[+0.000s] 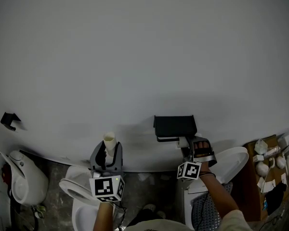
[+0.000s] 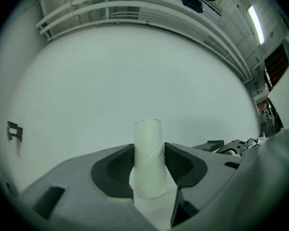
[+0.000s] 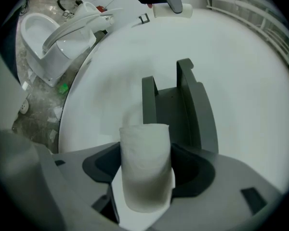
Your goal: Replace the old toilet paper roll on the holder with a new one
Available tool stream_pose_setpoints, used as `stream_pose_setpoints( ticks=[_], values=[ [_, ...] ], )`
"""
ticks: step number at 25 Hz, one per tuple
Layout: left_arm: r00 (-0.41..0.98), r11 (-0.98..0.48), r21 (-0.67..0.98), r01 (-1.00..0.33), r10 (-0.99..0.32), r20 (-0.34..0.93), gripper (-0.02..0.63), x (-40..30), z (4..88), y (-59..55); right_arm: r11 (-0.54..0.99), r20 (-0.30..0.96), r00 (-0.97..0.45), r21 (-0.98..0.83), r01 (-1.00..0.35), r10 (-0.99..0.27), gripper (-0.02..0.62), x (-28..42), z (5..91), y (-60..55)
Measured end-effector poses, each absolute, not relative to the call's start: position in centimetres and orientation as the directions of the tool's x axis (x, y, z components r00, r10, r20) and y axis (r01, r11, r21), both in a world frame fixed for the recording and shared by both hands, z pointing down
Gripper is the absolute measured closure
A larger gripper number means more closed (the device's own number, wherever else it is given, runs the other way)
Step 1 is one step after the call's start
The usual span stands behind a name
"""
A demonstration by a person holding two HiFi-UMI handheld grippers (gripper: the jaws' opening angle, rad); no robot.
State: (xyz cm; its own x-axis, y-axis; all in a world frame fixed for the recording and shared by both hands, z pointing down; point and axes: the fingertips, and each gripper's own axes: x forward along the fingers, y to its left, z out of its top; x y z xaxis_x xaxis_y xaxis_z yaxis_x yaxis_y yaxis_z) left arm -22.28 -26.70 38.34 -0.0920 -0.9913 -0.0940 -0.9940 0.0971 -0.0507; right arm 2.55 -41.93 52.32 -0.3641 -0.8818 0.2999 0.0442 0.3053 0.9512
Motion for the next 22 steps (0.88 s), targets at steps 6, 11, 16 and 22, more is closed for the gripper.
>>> stream_pose_setpoints(
  ticks=[6,11,16,22],
  values=[
    [-0.128,0.133,-0.058,-0.989,-0.988,-0.087,0.408,-23.6,38.4,-25.4,0.296,0.294,-0.407,0.953,0.060,-0.865,0.293,-0.3,52.3,-41.1],
    [-0.167,0.171,-0.062,-0.983,-0.983,-0.074,0.408,-24.8,39.0,-23.8,0.291,0.282,-0.440,0.956,0.050,-0.852,0.293,-2.7,52.3,-40.3],
    [-0.195,0.200,-0.063,-0.978,-0.978,-0.070,0.408,-26.0,39.2,-22.7,0.292,0.281,-0.465,0.955,0.049,-0.840,0.291,-4.7,52.2,-39.7],
    [-0.205,0.210,-0.064,-0.976,-0.976,-0.070,0.408,-26.3,39.1,-21.9,0.307,0.279,-0.491,0.951,0.025,-0.825,0.267,-5.5,51.8,-38.6]
  ],
)
